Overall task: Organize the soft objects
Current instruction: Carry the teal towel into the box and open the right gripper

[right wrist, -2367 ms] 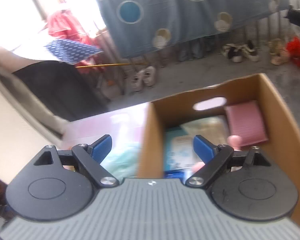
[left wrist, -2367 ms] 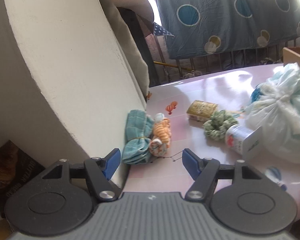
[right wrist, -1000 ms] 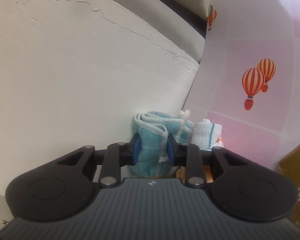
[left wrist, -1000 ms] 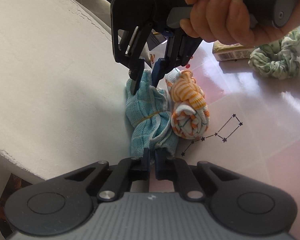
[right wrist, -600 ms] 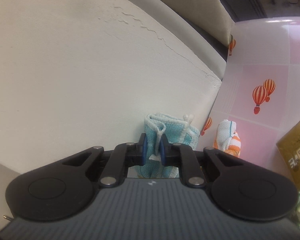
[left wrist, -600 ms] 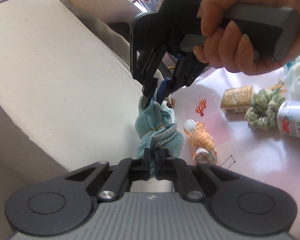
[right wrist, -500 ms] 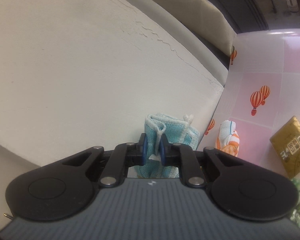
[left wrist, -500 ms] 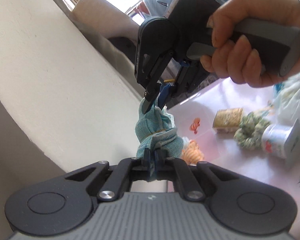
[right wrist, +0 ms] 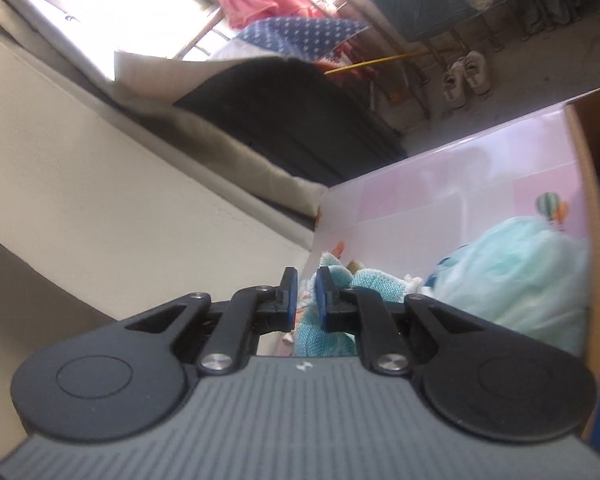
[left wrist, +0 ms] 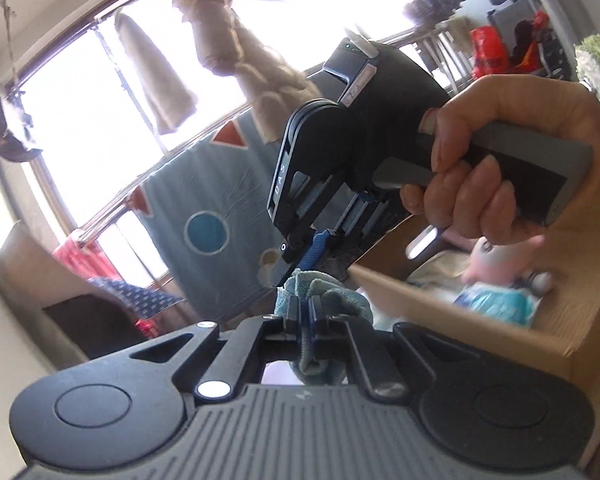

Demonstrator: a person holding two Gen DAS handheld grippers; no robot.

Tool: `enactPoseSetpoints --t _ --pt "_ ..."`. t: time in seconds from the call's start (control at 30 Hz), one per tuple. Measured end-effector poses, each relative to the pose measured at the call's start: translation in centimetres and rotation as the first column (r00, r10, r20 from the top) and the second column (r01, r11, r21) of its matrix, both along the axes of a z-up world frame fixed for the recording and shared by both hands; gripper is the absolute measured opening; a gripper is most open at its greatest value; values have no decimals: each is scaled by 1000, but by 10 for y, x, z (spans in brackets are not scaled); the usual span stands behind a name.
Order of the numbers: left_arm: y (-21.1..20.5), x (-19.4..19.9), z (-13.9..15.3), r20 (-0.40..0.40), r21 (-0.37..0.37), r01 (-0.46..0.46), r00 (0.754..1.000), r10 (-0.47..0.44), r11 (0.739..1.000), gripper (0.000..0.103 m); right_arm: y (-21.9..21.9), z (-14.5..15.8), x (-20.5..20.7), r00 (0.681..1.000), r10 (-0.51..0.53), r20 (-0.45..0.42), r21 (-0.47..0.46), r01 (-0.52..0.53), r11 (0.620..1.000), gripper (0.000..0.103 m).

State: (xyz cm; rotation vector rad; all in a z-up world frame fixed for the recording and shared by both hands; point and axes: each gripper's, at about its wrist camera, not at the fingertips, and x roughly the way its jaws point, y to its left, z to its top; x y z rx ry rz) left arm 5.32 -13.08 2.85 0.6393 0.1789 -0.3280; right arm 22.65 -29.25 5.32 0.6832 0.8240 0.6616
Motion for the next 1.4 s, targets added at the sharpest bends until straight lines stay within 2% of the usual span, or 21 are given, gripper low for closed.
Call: enactPoseSetpoints --t 0.2,0.33,0.43,0.53,0.67,0.73,0.8,0.87,1.0,1.07,1.17,1.23,1.4 --pt "-110 4 -3 -18 -33 189 982 -190 981 4 -139 -2 -22 987 -163 8 -35 164 986 9" --pt "-171 6 -12 -52 -39 273 960 -275 961 4 -204 -20 -17 974 -226 -2 -78 226 971 9" --pt "-213 20 -28 -94 -34 323 941 -324 946 1 -246 -32 -12 967 -254 -5 -106 252 962 9" --pt "-236 32 -42 -136 -25 355 925 -355 935 1 -280 -43 -8 961 -278 6 -138 276 951 9" --pt "-258 42 -67 -207 20 392 902 -380 920 9 -306 -65 -4 951 -308 14 -193 305 933 11" --pt "-262 45 -77 -242 64 389 899 -364 919 11 -316 -77 -5 946 -326 -4 -185 319 929 12" --pt "-258 40 -82 -238 76 390 901 -363 918 15 -320 -84 -9 942 -334 -13 -177 327 928 12" --pt "-254 38 -80 -222 91 385 907 -358 918 34 -322 -85 -16 942 -336 -13 -177 329 928 12" --pt "-242 36 -72 -202 124 352 924 -323 928 43 -311 -67 -34 941 -339 -14 -151 333 931 15" --pt "-236 39 -70 -205 138 329 932 -298 934 53 -305 -53 -44 939 -345 -2 -145 341 929 18" --pt "-224 47 -64 -223 160 267 948 -229 950 53 -297 -31 -62 937 -350 13 -139 348 927 24" --pt "-214 53 -58 -241 149 226 953 -186 963 54 -292 -18 -74 933 -359 12 -152 356 922 29" --pt "-163 59 -40 -263 119 109 962 -75 987 61 -272 -20 -93 928 -368 -57 -238 346 908 45"
